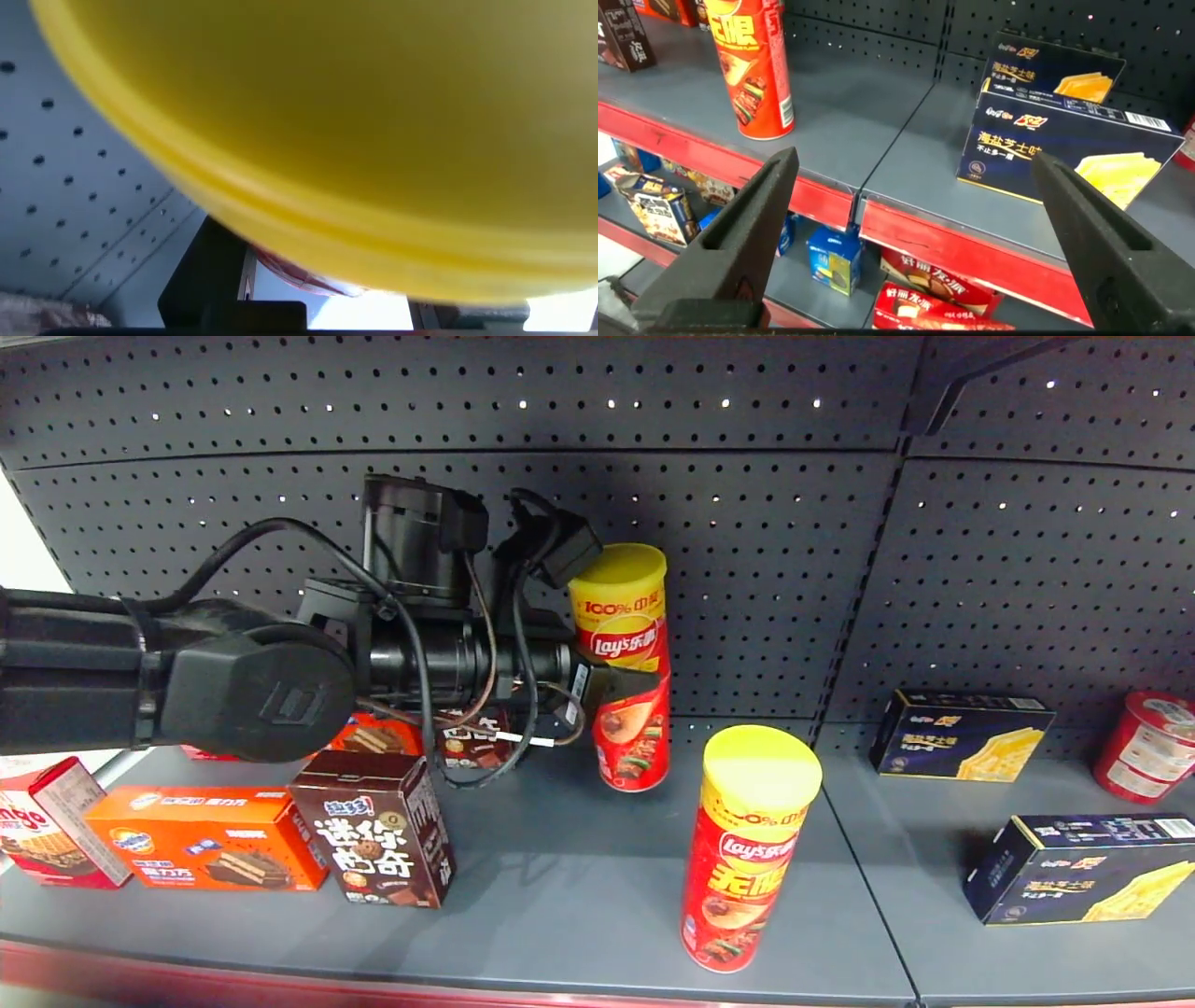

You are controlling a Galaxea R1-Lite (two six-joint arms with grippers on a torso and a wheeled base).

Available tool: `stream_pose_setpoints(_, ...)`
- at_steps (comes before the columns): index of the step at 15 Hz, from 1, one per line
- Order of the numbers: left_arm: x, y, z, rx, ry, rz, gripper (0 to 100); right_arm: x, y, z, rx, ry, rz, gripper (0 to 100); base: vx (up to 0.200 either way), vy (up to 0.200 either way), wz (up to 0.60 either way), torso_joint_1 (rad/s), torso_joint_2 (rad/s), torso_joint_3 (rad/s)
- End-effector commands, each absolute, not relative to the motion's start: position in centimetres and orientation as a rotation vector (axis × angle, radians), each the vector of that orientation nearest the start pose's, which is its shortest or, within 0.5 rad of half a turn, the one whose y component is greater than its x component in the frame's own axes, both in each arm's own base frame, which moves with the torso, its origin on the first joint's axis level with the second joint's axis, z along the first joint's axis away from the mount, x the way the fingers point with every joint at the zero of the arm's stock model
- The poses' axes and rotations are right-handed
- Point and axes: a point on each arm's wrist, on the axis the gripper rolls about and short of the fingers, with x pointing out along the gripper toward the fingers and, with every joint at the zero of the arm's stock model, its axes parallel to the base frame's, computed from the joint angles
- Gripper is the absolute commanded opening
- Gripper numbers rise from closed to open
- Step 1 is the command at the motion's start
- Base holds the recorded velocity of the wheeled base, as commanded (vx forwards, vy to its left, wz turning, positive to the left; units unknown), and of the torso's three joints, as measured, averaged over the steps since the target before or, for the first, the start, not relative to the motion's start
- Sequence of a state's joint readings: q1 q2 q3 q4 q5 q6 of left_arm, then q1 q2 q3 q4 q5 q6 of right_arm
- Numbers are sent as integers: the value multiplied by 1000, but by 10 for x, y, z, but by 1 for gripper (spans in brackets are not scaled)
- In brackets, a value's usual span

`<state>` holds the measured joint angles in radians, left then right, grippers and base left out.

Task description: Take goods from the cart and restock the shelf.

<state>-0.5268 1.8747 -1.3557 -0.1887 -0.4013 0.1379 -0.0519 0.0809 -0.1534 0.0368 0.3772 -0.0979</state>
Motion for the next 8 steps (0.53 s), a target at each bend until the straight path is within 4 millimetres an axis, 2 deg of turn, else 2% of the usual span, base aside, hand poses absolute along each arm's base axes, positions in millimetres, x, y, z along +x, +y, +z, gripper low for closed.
stream_pose_setpoints(1, 334, -205, 223, 151, 294, -944, 0, -28, 10, 116, -104, -45, 324, 100, 0, 0, 0, 0, 0, 0)
stream_pose_setpoints(3, 338, -207, 220, 153, 311, -944, 0, -28, 10, 116, -104, -45, 324, 100, 0, 0, 0, 0, 0, 0)
stream_pose_setpoints(8, 364, -220, 206, 195, 335, -949, 0, -27, 10, 111, -101, -31, 323, 100, 0, 0, 0, 0, 0, 0)
